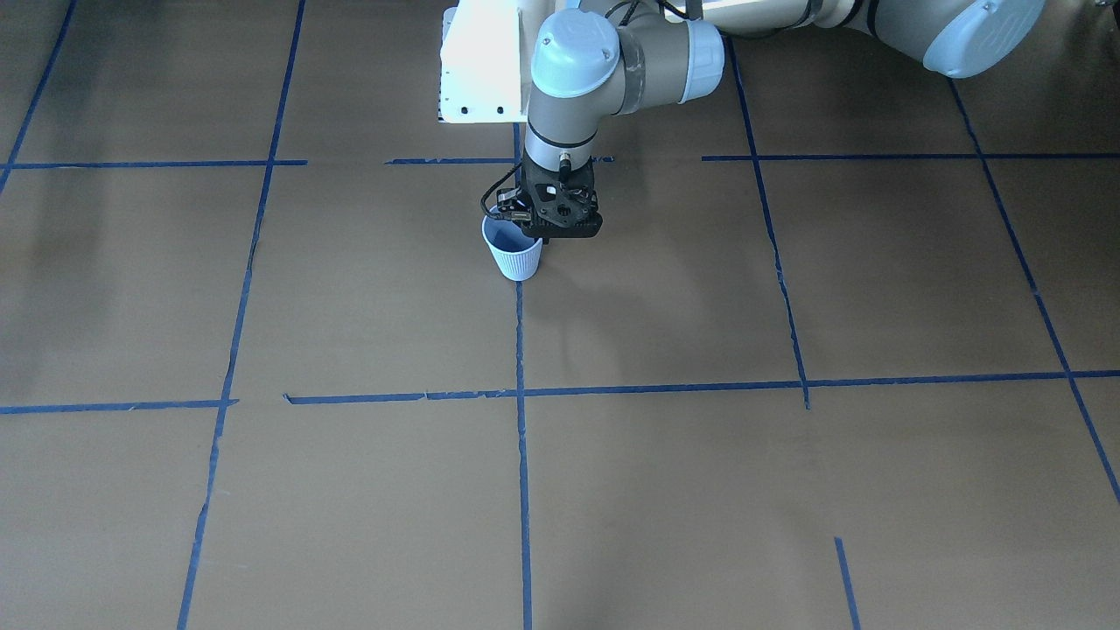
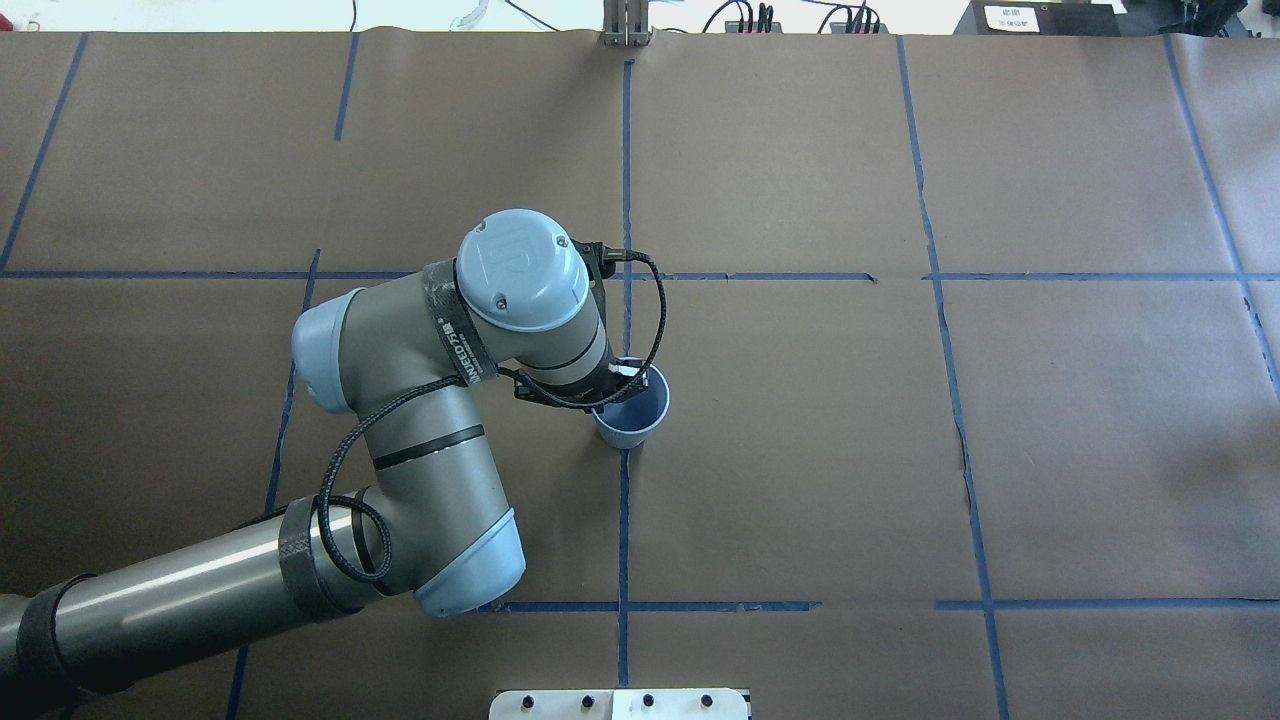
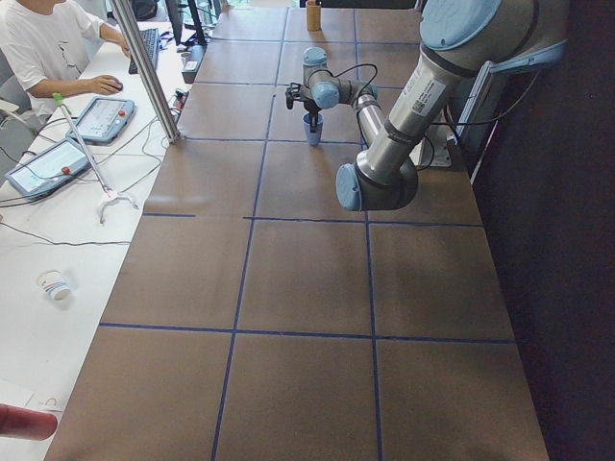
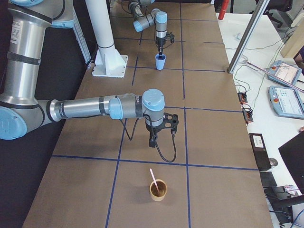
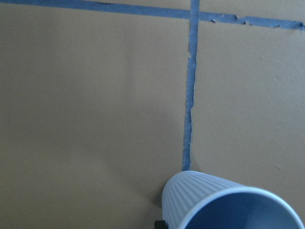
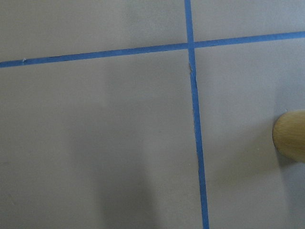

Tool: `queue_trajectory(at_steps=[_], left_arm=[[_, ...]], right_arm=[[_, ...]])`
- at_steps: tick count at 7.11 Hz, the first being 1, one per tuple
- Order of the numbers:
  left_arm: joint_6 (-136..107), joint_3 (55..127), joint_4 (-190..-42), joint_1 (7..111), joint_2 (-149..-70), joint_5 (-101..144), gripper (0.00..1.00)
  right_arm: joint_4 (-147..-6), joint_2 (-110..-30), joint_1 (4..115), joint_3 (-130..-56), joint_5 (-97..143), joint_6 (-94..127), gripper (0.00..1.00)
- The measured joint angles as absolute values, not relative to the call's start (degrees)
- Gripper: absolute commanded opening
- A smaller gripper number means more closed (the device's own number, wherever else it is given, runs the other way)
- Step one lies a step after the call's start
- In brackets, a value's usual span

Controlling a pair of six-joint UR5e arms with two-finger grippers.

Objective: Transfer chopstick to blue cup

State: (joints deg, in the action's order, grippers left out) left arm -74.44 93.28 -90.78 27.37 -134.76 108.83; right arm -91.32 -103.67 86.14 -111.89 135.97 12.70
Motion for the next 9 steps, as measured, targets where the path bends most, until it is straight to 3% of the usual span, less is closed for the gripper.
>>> queue_trajectory(at_steps=[1, 2, 6, 9], left_arm=[[-74.42, 93.26, -90.88, 26.91, -134.69, 108.39, 1.00], [-74.38, 94.30, -90.90, 26.83, -134.29, 108.09, 1.00], [-74.36, 109.94, -89.04, 31.04, -126.62, 107.93, 1.00], [-74.37, 110.97, -88.95, 31.60, -125.28, 107.87, 1.00]], right_arm=[[-91.32, -103.69, 86.13, -111.89, 135.92, 12.71, 1.00], [-91.32, -103.73, 86.13, -111.88, 135.89, 12.70, 1.00], [-91.29, -103.76, 91.37, -110.24, 134.35, 13.32, 0.96], [-91.42, -98.48, 98.50, -97.86, 132.97, 19.69, 0.94]])
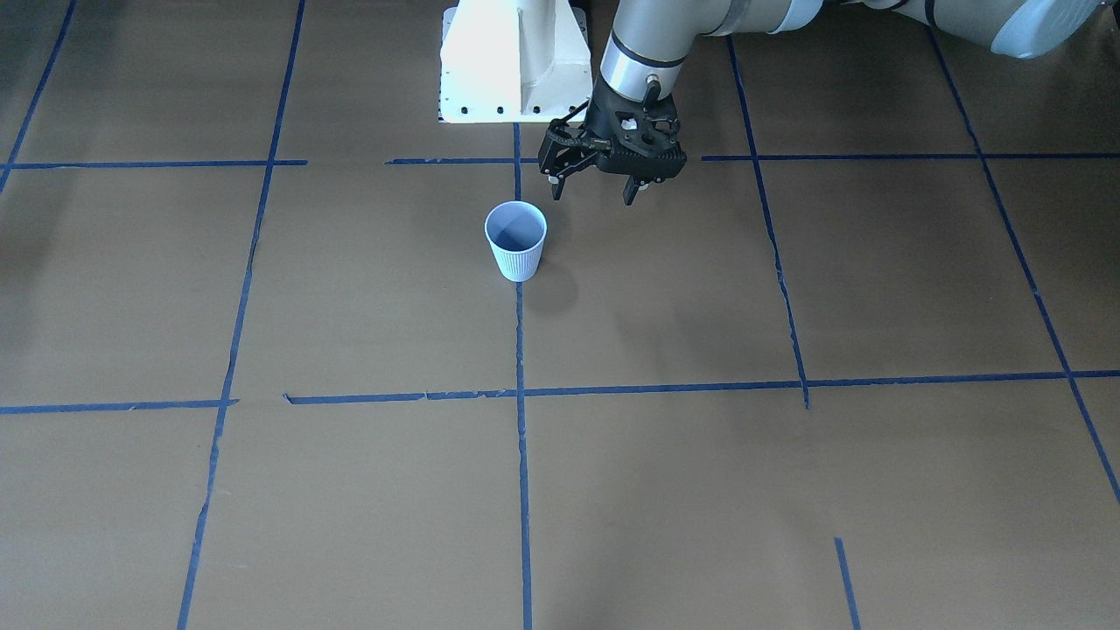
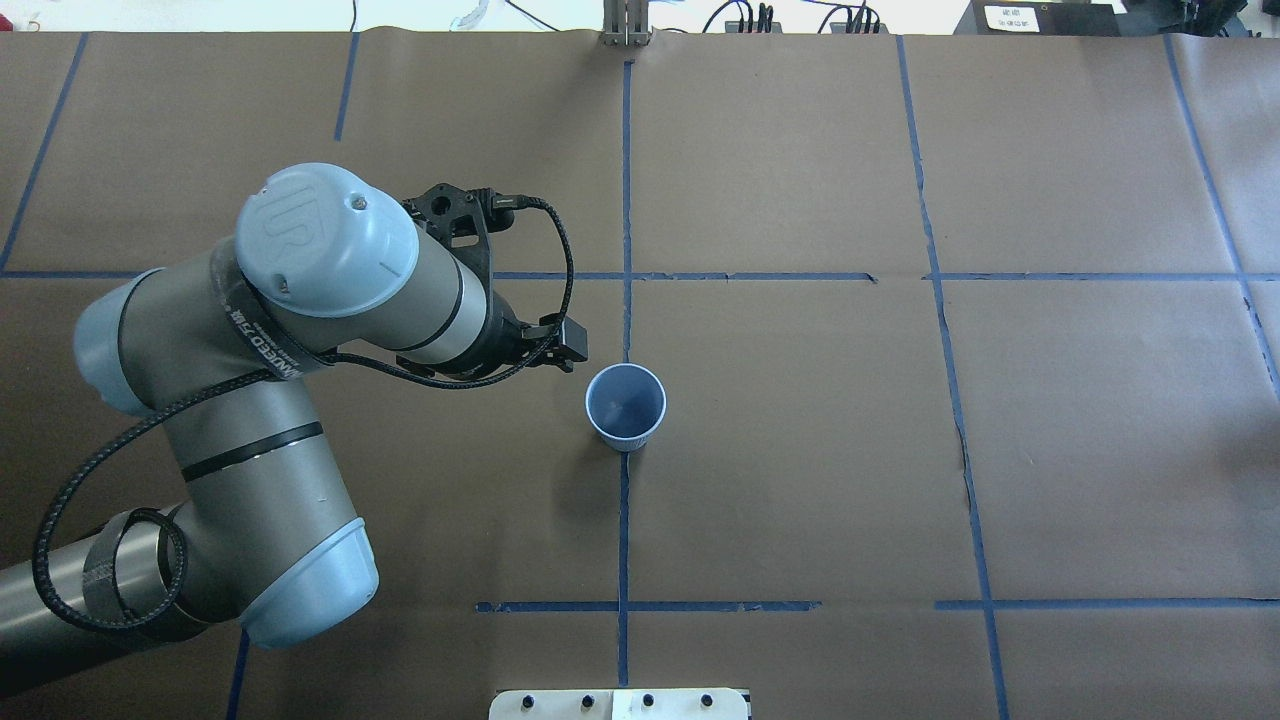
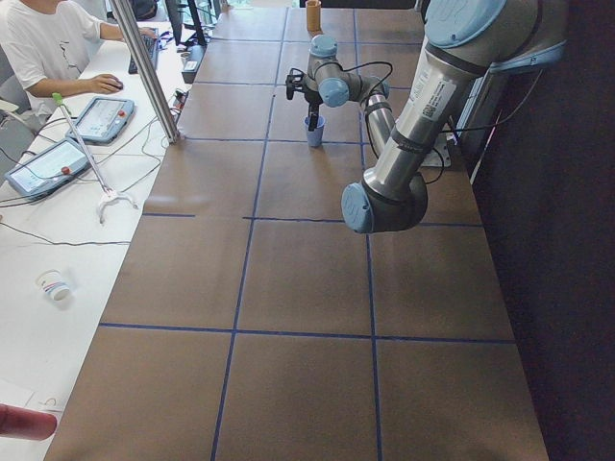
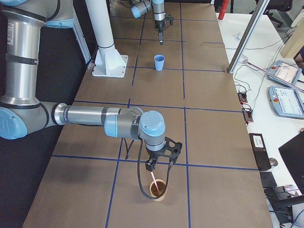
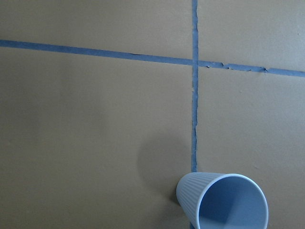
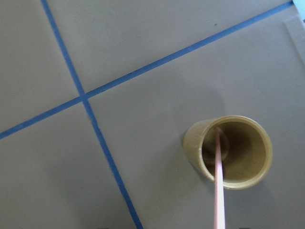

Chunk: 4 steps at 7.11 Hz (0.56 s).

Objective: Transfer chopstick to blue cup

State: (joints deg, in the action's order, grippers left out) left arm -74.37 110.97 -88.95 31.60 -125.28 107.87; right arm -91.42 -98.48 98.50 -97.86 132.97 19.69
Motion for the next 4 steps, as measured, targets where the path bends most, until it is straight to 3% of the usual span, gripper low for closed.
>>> queue_trajectory(at_steps=[4], left_arm=[[-74.30, 111.69, -89.41, 31.63, -123.08, 107.80, 1.00]], right_arm=[[-91.34, -98.25, 99.73, -93.50, 134.45, 28.57, 0.92]])
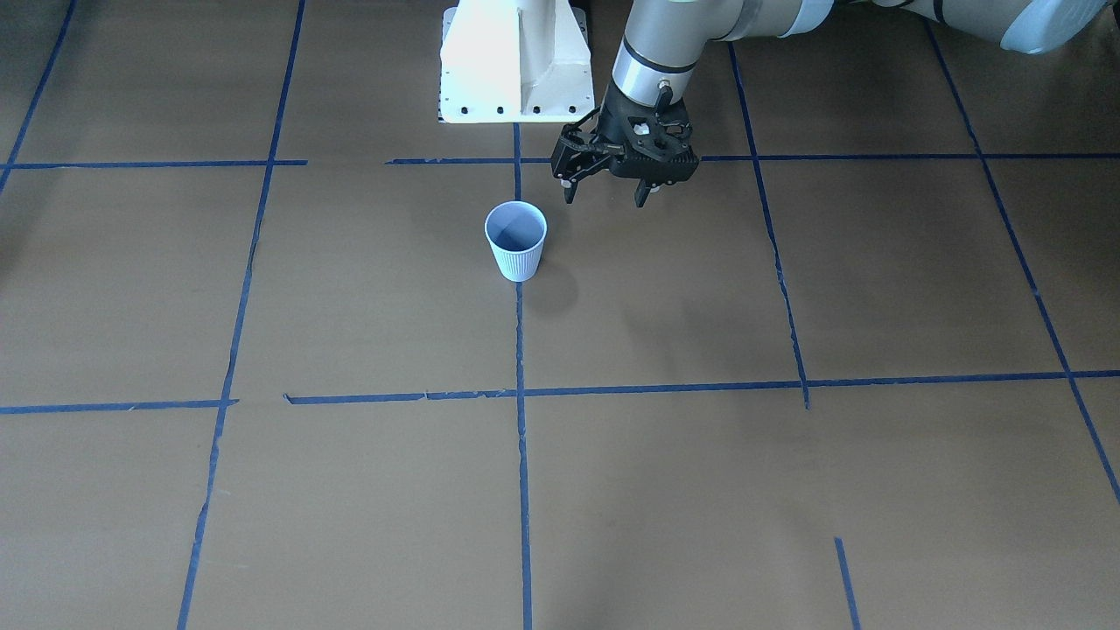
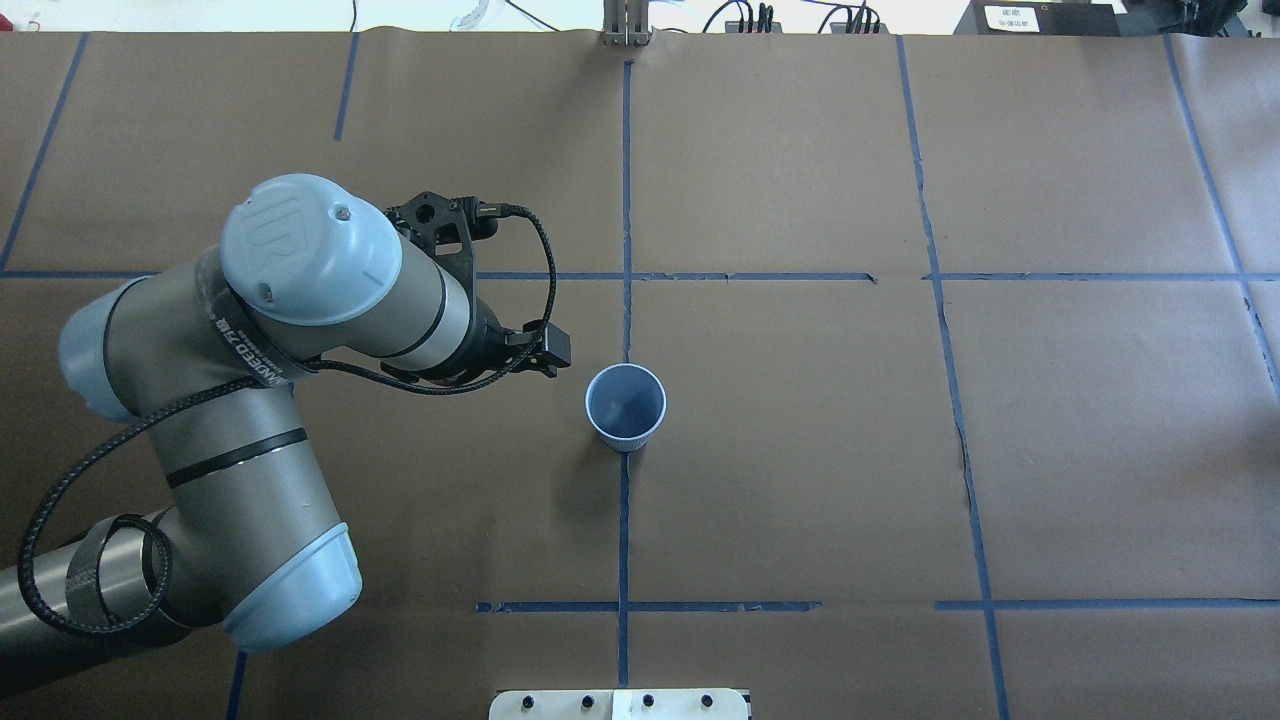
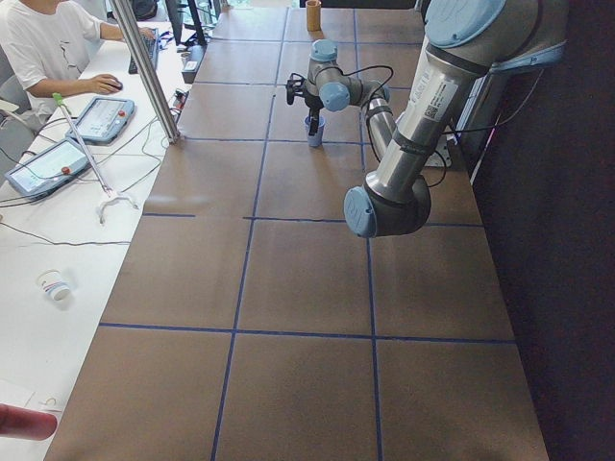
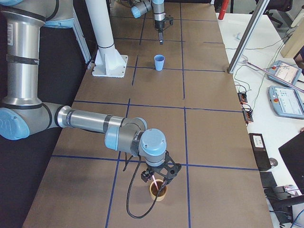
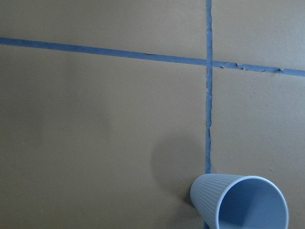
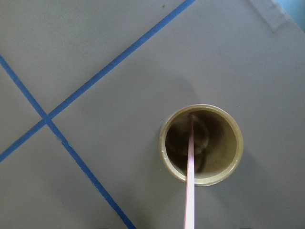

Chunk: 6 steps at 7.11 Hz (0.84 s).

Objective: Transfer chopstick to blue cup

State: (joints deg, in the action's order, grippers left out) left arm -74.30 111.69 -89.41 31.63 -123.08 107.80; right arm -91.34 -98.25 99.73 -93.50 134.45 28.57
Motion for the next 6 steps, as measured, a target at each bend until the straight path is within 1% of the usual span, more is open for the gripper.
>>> queue_trajectory(at_steps=[2, 4, 5, 6], left_arm=[[-74.25, 112.14, -89.54, 31.64, -122.52, 107.70, 1.00], [-74.19, 112.41, -89.56, 31.68, -122.37, 107.63, 1.00], [-74.18, 112.77, -89.56, 31.74, -122.29, 107.65, 1.00], [-74.16, 113.26, -89.56, 31.77, -122.11, 107.68, 1.00]], right_arm=[[-91.32, -98.24, 99.31, -92.48, 134.25, 28.78, 0.90], [-91.06, -98.13, 97.59, -91.13, 134.27, 28.79, 0.85], [-90.75, -98.05, 96.75, -90.54, 134.27, 28.86, 0.67], [-90.54, -97.90, 96.12, -89.92, 134.24, 28.88, 0.39]])
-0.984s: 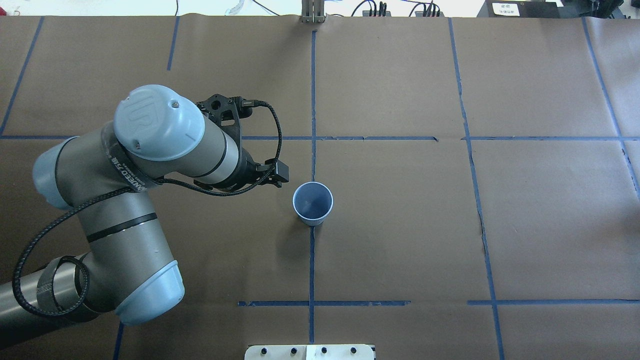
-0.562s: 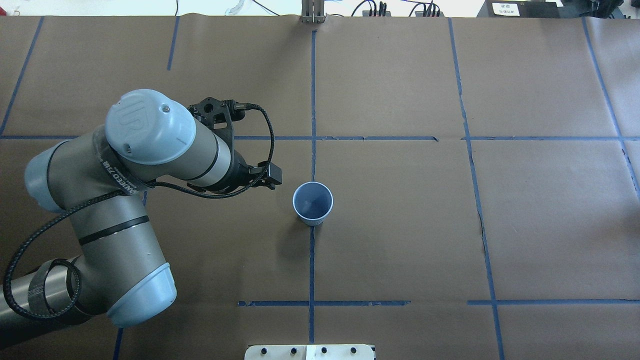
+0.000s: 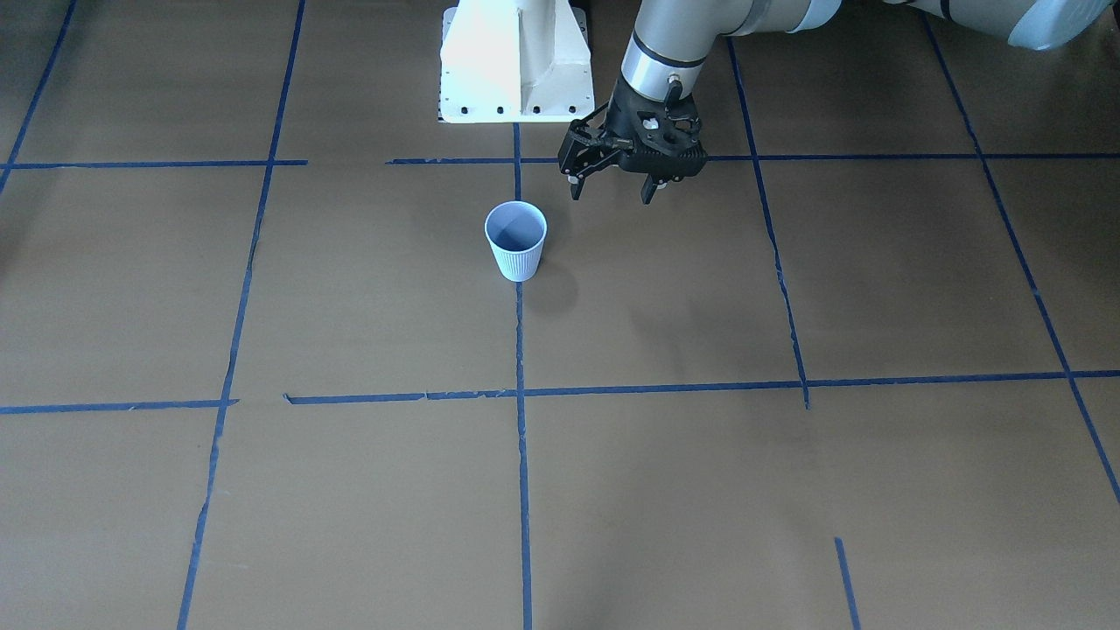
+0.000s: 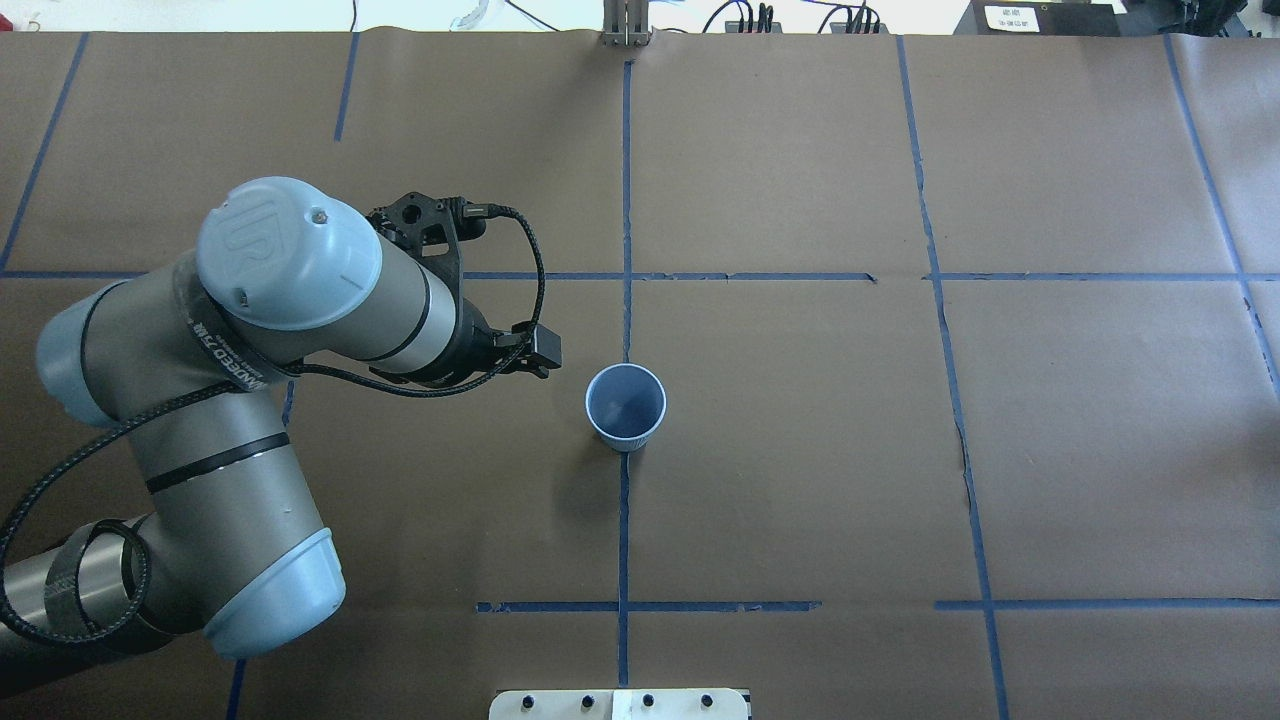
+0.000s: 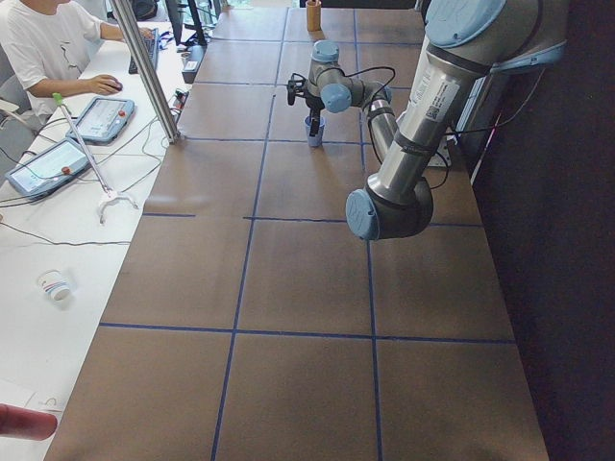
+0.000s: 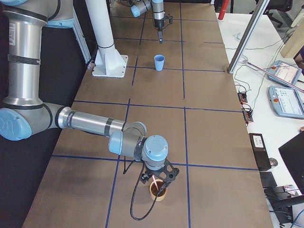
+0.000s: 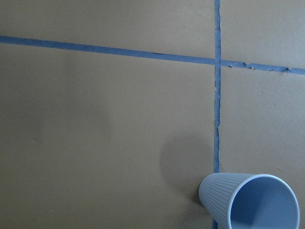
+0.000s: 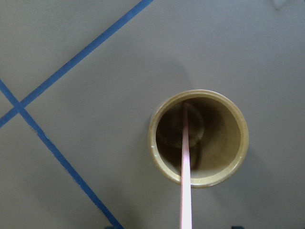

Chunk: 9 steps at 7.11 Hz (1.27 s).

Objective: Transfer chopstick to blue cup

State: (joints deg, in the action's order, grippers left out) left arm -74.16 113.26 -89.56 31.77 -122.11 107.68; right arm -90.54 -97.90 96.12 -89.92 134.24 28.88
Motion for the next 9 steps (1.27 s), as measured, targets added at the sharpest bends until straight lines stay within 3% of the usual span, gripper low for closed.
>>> queue_trajectory(at_steps=[1, 2, 6, 9], left_arm=[[-74.12, 113.50, -89.58, 31.80, -121.84, 107.72, 1.00], [-74.12, 113.66, -89.62, 31.81, -121.64, 107.74, 1.00], [-74.34, 114.32, -89.67, 31.82, -121.47, 107.82, 1.00], [-74.35, 114.29, -89.73, 31.73, -121.28, 107.08, 1.00]], right_arm=[[-90.28, -97.75, 95.85, -89.43, 134.22, 28.83, 0.12], [-89.97, -97.69, 95.76, -89.21, 134.23, 28.75, 0.01], [-89.63, -98.26, 96.34, -90.36, 134.76, 27.41, 0.00], [-90.31, -101.33, 100.20, -95.28, 134.94, 26.83, 0.00]])
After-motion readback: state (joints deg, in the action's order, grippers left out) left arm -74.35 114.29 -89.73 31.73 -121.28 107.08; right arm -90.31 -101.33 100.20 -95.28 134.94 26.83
